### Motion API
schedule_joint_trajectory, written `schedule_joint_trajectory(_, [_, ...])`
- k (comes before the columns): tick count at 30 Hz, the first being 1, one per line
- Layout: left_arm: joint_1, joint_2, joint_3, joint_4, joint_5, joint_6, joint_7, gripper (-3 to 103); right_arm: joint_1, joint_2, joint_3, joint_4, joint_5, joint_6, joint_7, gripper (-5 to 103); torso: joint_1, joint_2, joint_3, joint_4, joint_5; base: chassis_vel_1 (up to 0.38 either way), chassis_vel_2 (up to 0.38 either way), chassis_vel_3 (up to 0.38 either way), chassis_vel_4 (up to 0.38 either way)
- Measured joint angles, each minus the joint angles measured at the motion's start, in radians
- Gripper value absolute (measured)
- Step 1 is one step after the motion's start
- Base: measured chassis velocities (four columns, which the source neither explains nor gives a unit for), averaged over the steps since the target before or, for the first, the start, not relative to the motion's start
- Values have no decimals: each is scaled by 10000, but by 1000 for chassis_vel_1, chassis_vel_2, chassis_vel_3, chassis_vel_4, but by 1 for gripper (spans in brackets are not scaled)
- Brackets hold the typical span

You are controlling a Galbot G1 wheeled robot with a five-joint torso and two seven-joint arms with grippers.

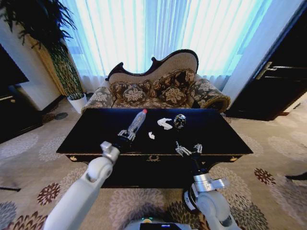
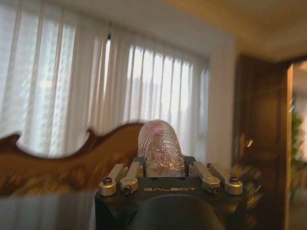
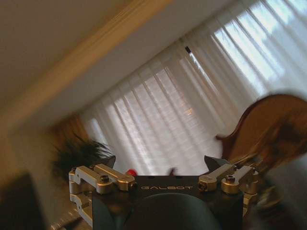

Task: Move to the front of the table and place the trash on the table into the trash bin.

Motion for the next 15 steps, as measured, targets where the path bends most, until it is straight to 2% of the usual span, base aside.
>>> schedule_joint_trajectory(1, [313,-69,-280,-288,-64,-277,424,36,5,-63,-81,56,755,-79,-210,100,-1,0,0,2,0,0,0,0,0])
schedule_joint_trajectory(2, [716,-119,-634,-646,-148,-708,1206,36,25,-141,-206,101,1578,-143,-526,100,-1,0,0,3,2,0,0,0,0])
schedule_joint_trajectory(3, [716,-119,-634,-646,-148,-708,1206,36,25,-141,-206,101,1578,-143,-526,100,-1,0,0,3,2,0,0,0,0])
schedule_joint_trajectory(4, [991,-121,-907,-879,-241,-987,1818,36,49,-203,-332,141,2296,-187,-835,100,-1,1,0,1,2,0,0,0,0])
schedule_joint_trajectory(5, [1138,-113,-1056,-1019,-336,-1115,2149,36,66,-233,-405,162,2717,-213,-1011,100,-1,1,0,1,3,0,0,0,0])
schedule_joint_trajectory(6, [1415,-63,-1357,-1332,-801,-1300,2823,36,116,-281,-616,222,3589,-263,-1374,100,-1,0,0,1,2,0,0,0,0])
schedule_joint_trajectory(8, [1688,33,-1696,-1726,-1976,-1101,3608,36,222,-301,-1004,305,4609,-287,-1821,100,0,0,0,1,3,0,0,0,0])
schedule_joint_trajectory(10, [1725,60,-1753,-1803,-2255,-992,3726,36,241,-301,-1065,320,4752,-286,-1889,100,-1,1,0,1,2,0,0,0,0])
schedule_joint_trajectory(12, [1755,213,-1959,-2058,-3374,-506,3989,36,331,-246,-1437,457,5538,-286,-2311,100,-1,1,0,0,1,0,0,0,0])
schedule_joint_trajectory(15, [1778,309,-2053,-2191,-3815,-243,4155,36,355,-199,-1566,536,5858,-286,-2561,100,0,1,0,-2,1,0,0,0,0])
